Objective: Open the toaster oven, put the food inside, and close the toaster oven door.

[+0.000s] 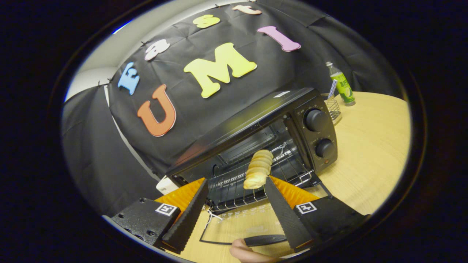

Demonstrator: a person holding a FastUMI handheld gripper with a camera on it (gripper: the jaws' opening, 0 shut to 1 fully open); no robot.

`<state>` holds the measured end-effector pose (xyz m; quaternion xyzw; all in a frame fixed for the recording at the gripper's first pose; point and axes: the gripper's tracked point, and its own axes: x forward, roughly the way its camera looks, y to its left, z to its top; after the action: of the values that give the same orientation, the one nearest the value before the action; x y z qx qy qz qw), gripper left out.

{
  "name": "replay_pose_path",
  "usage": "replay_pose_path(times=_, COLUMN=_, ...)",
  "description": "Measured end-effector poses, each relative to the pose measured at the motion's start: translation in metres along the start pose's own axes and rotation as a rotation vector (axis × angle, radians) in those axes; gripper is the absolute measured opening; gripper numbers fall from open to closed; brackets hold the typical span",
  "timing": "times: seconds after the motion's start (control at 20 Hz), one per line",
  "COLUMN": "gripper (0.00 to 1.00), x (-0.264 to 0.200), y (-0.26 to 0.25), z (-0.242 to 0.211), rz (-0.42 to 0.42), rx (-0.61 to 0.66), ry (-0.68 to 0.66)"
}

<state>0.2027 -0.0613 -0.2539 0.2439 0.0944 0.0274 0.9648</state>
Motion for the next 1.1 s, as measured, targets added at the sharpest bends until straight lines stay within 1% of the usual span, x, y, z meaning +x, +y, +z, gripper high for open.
replay_pose_path(times=0.1, gripper=1.0, x=-0.013, y=-0.006, z=-0.01, rz=-0.038, rx=-0.038, ry=0.036)
replay_pose_path(times=0.15, gripper=1.0, x=-0.02, y=-0.008, z=-0.019, rz=-0.054, rx=-0.076, ry=0.081)
replay_pose_path(times=0.25, gripper=1.0, x=-0.032, y=-0.017, z=-0.035, rz=-0.1, rx=-0.192, ry=0.156)
replay_pose_path(times=0.45, gripper=1.0, x=-0.048, y=-0.009, z=-0.058, rz=-0.122, rx=-0.351, ry=0.196)
replay_pose_path(times=0.6, gripper=1.0, x=-0.059, y=-0.007, z=-0.086, rz=-0.161, rx=-0.459, ry=0.262)
replay_pose_path(times=0.7, gripper=1.0, x=-0.063, y=-0.006, z=-0.096, rz=-0.188, rx=-0.535, ry=0.264)
replay_pose_path(times=0.8, gripper=1.0, x=-0.066, y=-0.005, z=-0.11, rz=-0.2, rx=-0.557, ry=0.282)
replay_pose_path(times=0.95, gripper=1.0, x=-0.066, y=-0.012, z=-0.128, rz=-0.241, rx=-0.541, ry=0.341)
replay_pose_path(times=1.1, gripper=1.0, x=-0.06, y=-0.027, z=-0.135, rz=-0.287, rx=-0.525, ry=0.368)
